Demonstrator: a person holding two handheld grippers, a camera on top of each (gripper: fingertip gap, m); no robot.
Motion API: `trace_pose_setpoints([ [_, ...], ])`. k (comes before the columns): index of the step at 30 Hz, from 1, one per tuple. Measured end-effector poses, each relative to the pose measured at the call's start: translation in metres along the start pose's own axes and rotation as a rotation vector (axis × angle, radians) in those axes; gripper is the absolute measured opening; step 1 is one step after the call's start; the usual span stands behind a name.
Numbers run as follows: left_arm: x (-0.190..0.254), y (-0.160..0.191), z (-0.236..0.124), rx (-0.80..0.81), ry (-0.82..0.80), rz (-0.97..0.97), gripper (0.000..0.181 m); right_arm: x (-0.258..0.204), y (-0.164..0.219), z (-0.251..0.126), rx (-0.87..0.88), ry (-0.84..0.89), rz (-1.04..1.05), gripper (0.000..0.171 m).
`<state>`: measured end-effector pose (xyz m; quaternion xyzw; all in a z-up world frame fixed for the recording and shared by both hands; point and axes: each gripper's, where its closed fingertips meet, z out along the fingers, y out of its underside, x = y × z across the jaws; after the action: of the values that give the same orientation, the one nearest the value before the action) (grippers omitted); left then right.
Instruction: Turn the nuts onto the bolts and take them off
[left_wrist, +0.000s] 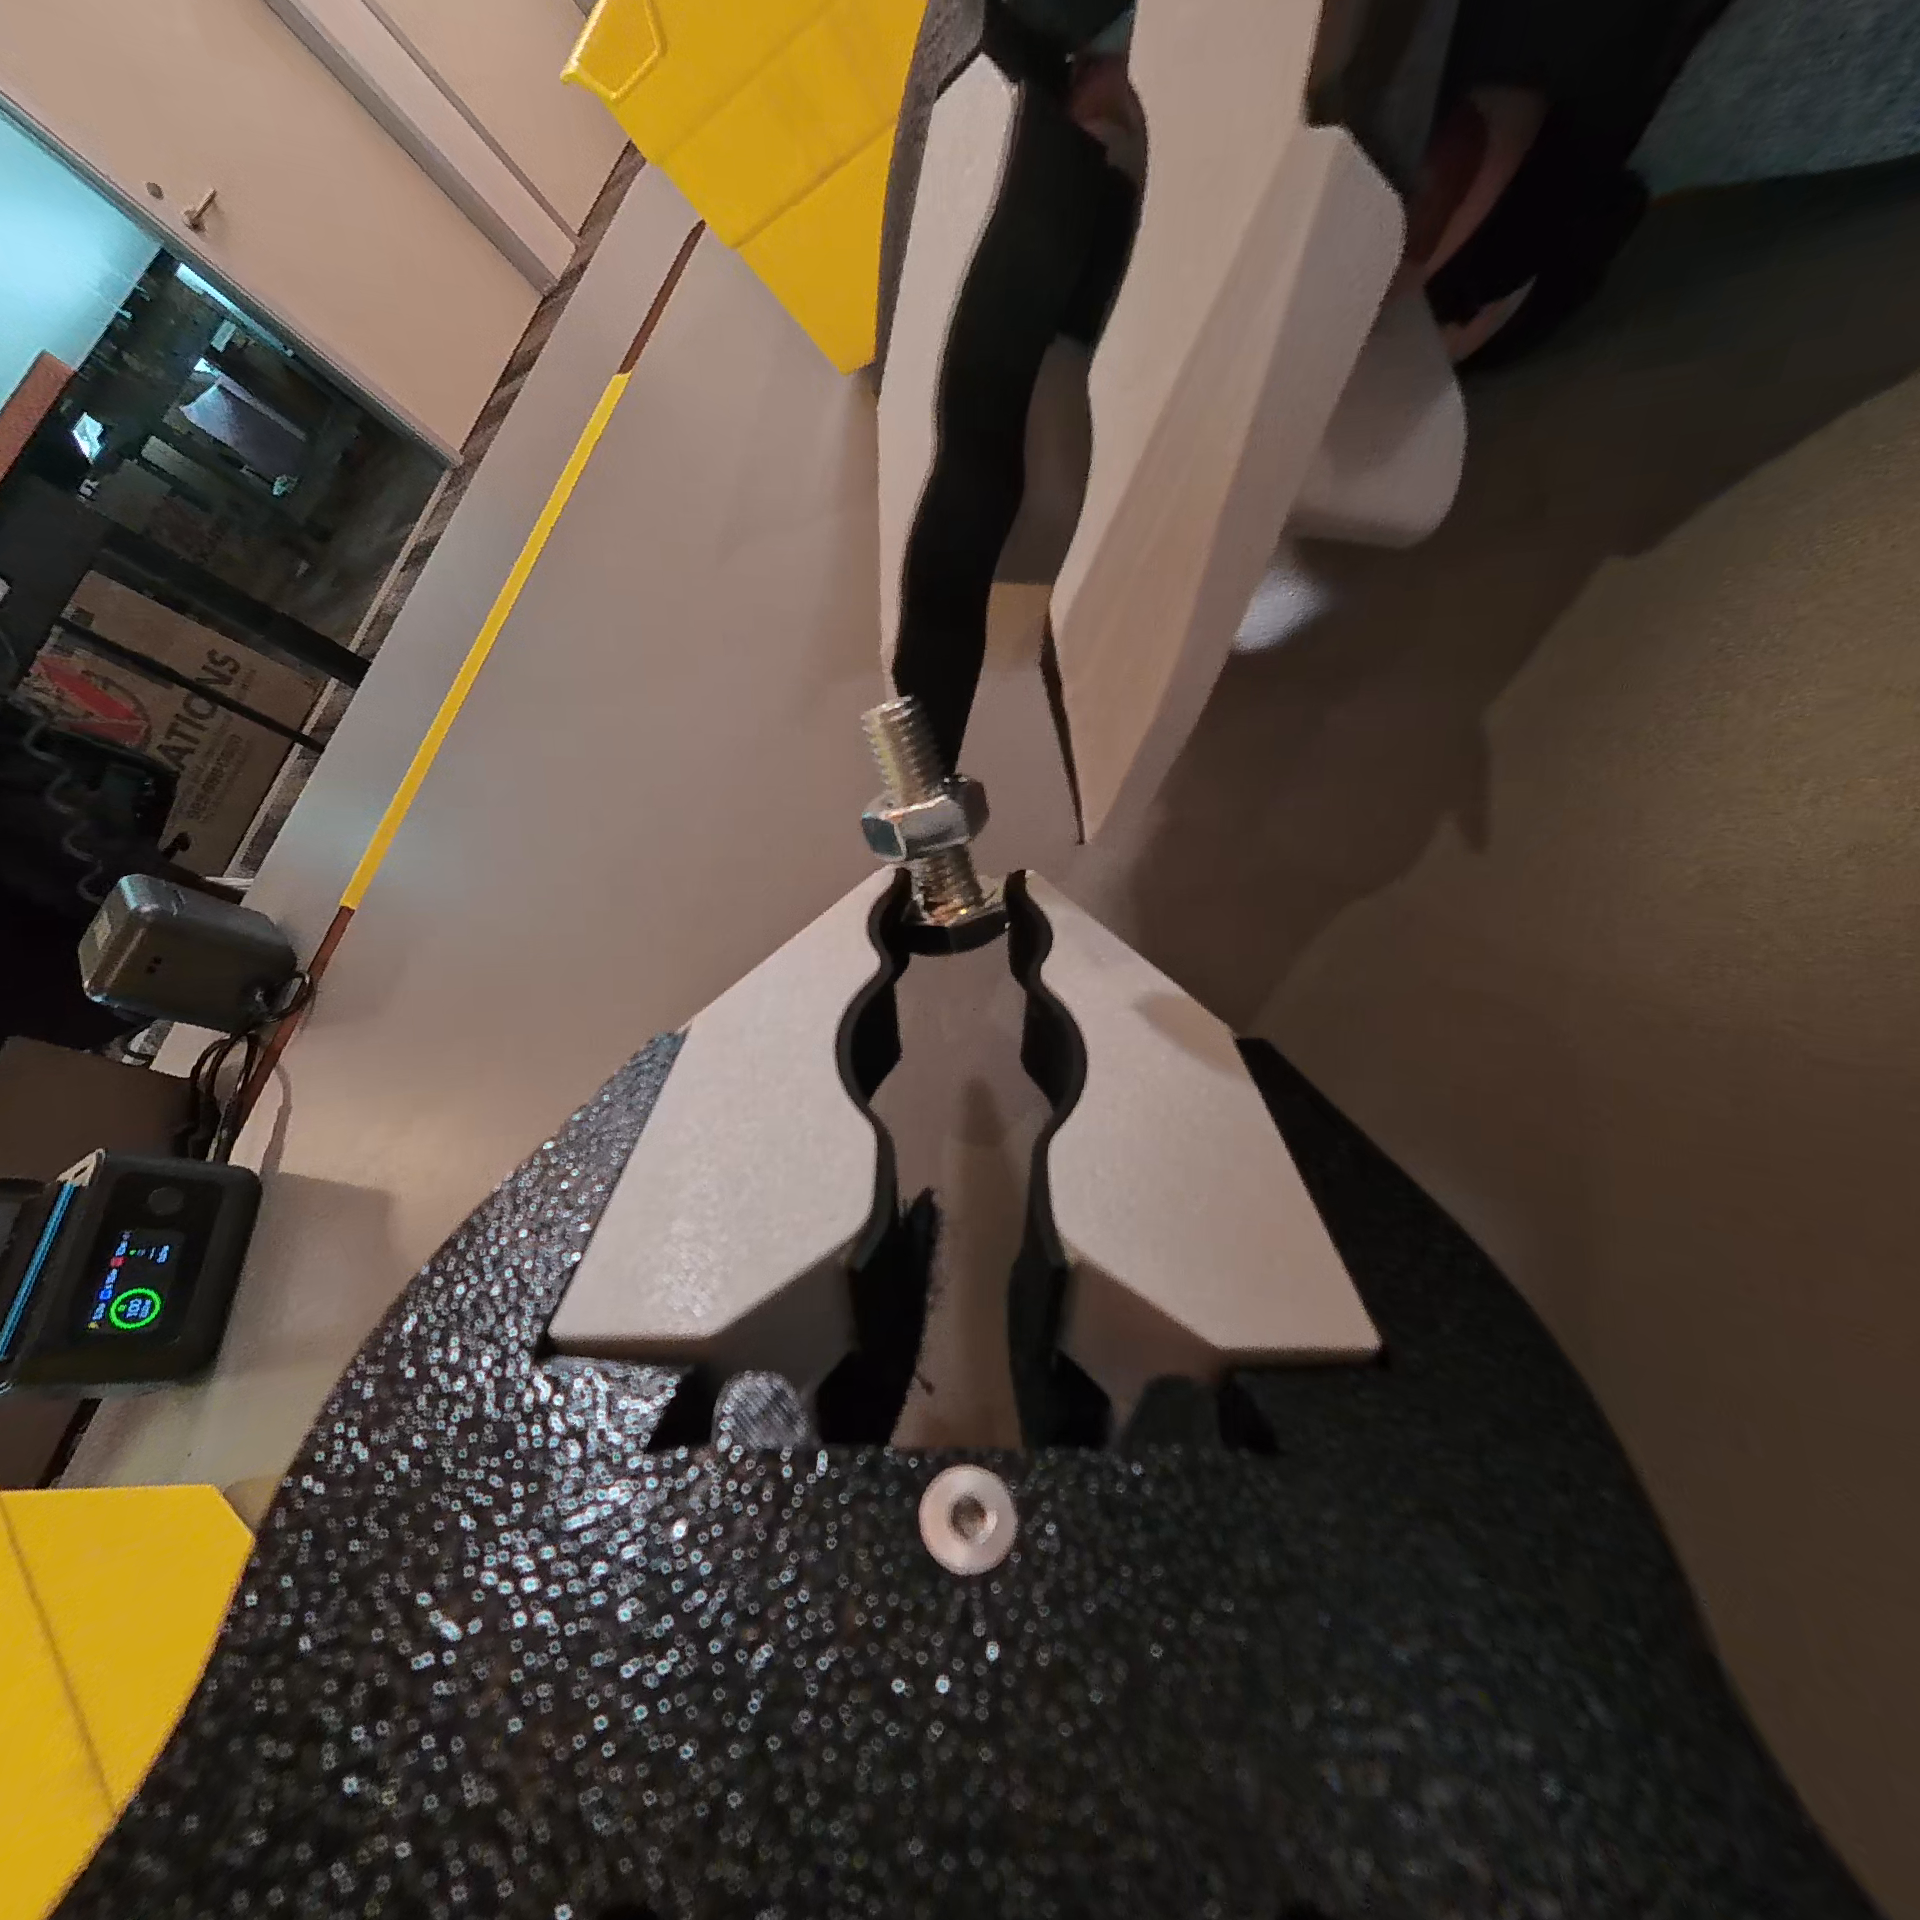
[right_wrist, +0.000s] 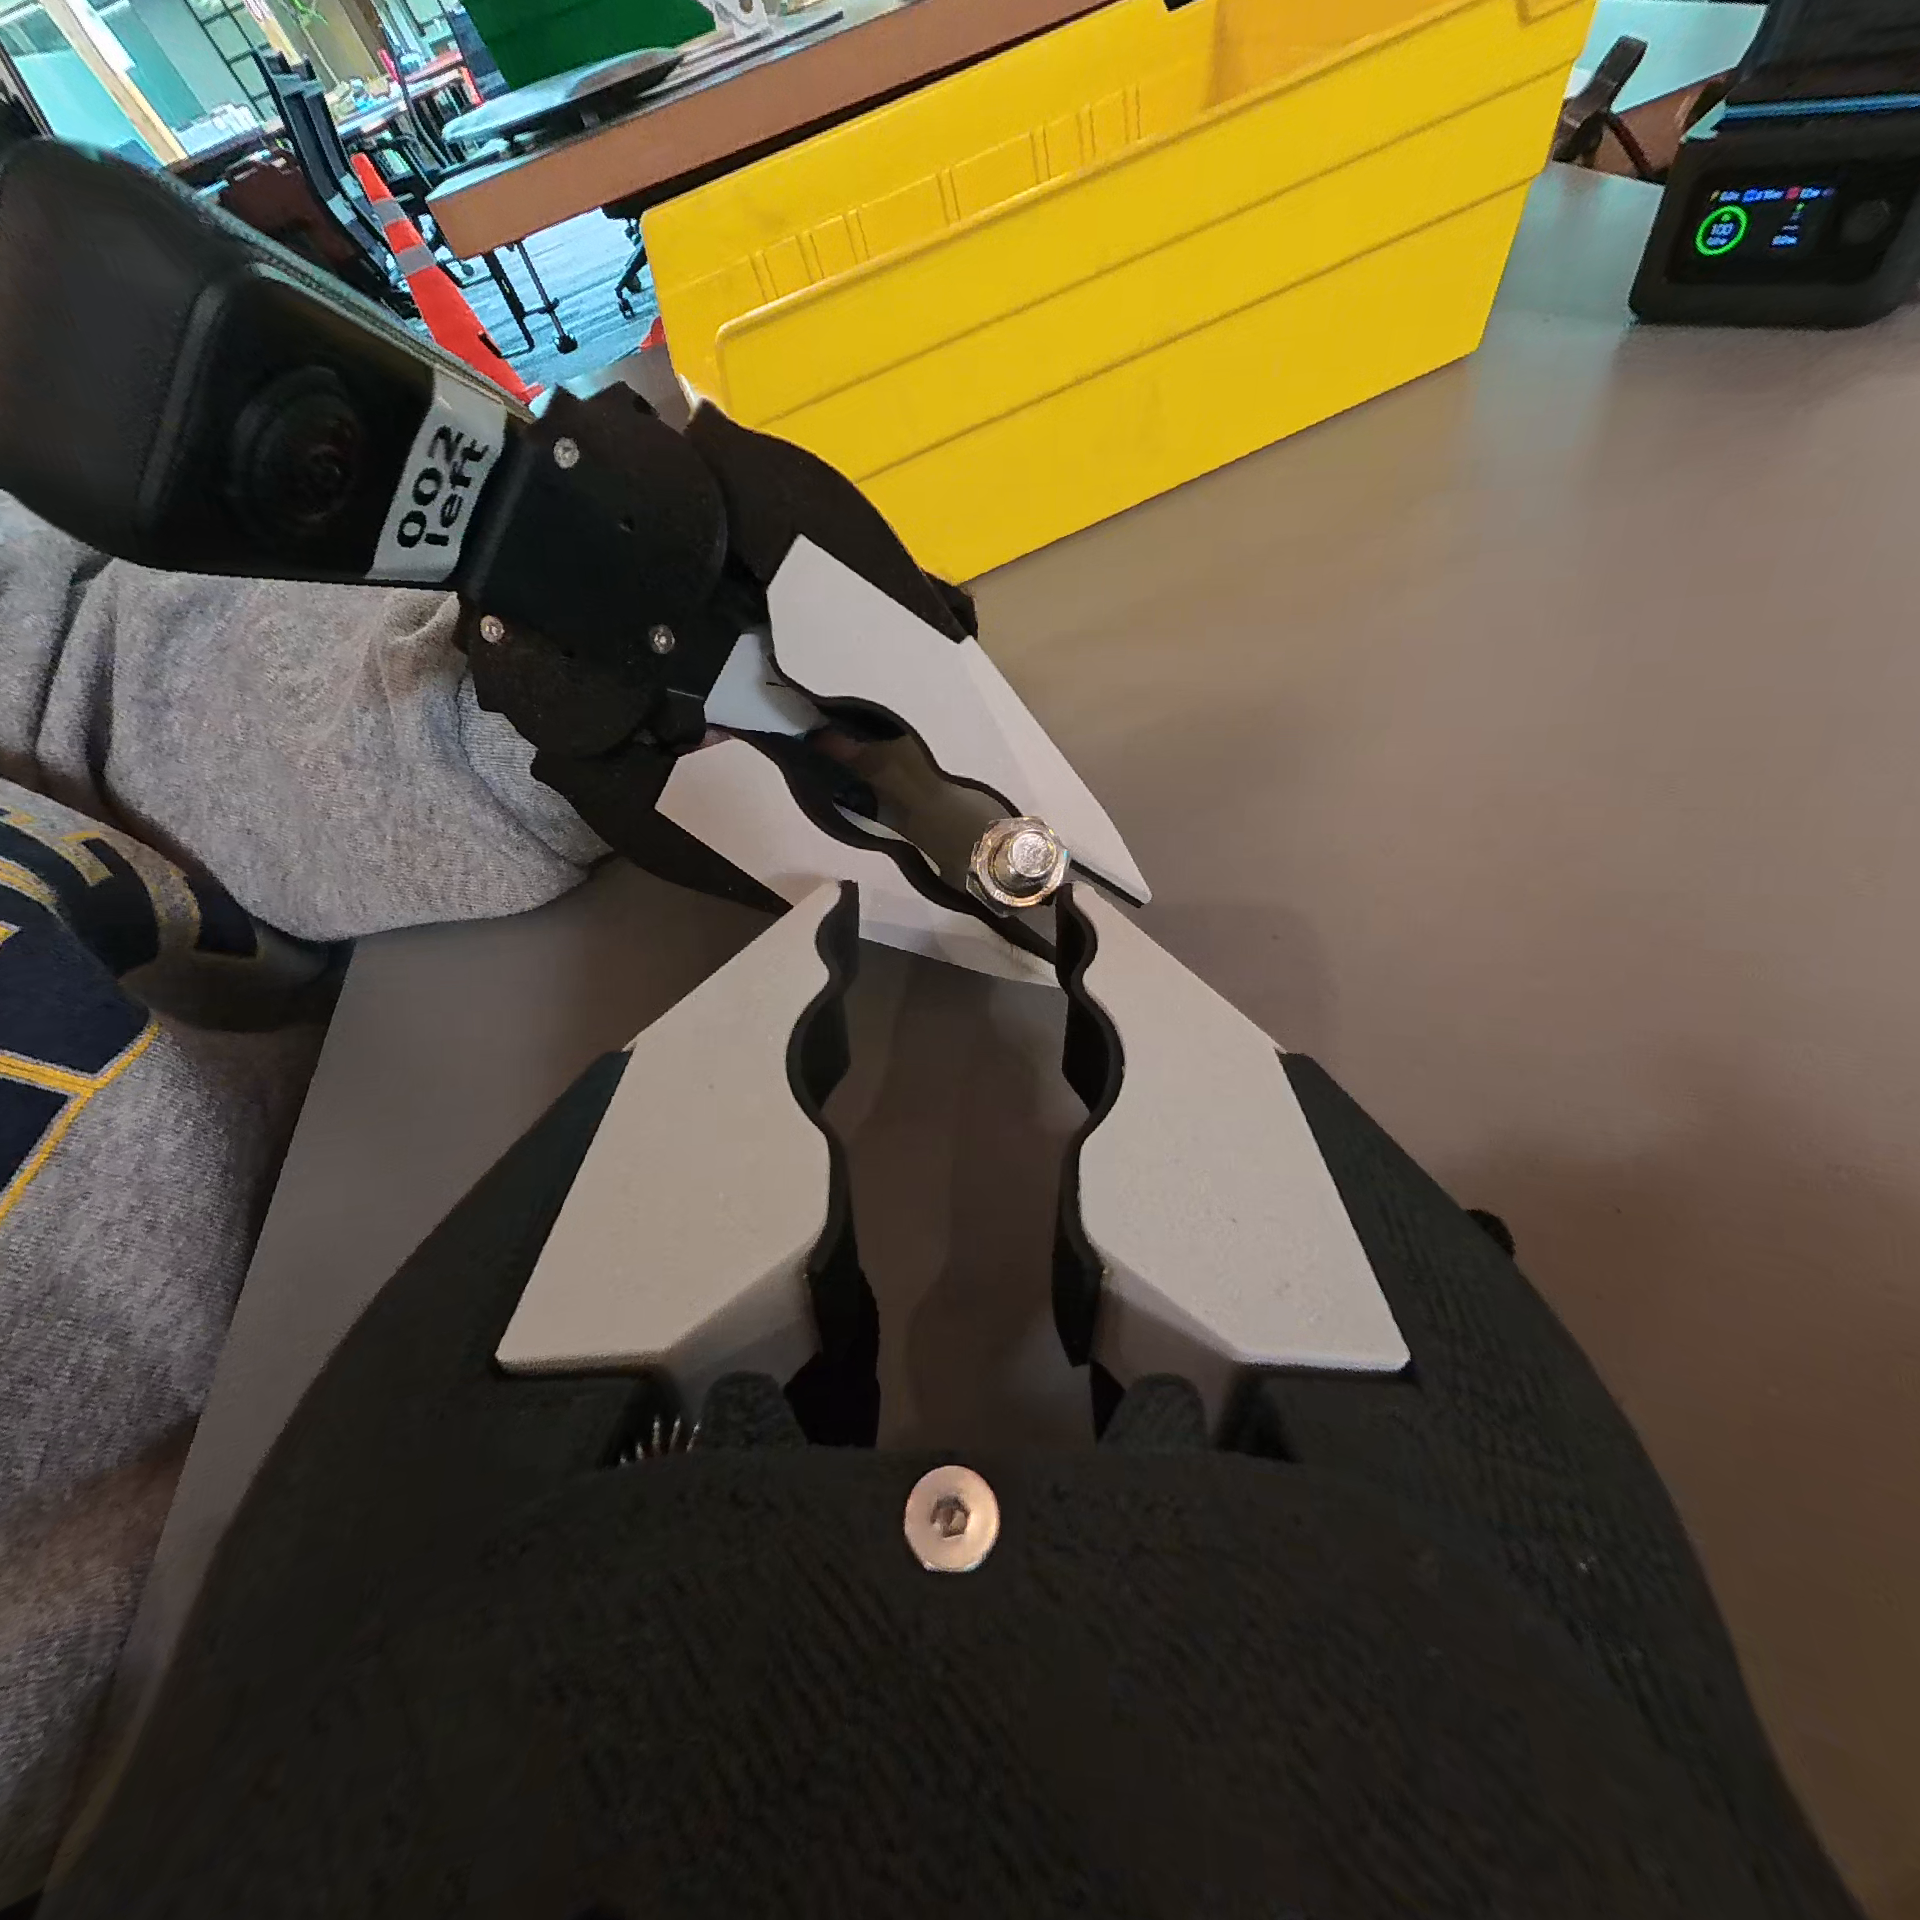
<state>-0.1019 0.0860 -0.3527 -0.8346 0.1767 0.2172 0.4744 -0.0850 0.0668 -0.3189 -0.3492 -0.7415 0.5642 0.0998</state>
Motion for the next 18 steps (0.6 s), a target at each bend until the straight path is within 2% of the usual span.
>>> trace_pose_setpoints([
  [6, 0.001, 0.0, 0.0, 0.0, 0.0, 0.014, 0.016, -0.009, -0.008, 0.005, 0.045, -0.012, -0.047, 0.054],
  [12, 0.0, 0.0, 0.0, 0.001, 0.002, 0.006, 0.016, 0.002, -0.005, -0.004, 0.013, 0.053, -0.078, 0.048],
  [15, 0.0, 0.0, 0.0, 0.0, 0.002, 0.008, 0.016, 0.004, 0.005, -0.003, -0.044, 0.052, -0.086, 0.052],
  [18, 0.001, 0.0, 0.001, -0.002, -0.001, 0.02, 0.016, -0.007, -0.002, 0.004, -0.004, 0.015, -0.104, 0.056],
])
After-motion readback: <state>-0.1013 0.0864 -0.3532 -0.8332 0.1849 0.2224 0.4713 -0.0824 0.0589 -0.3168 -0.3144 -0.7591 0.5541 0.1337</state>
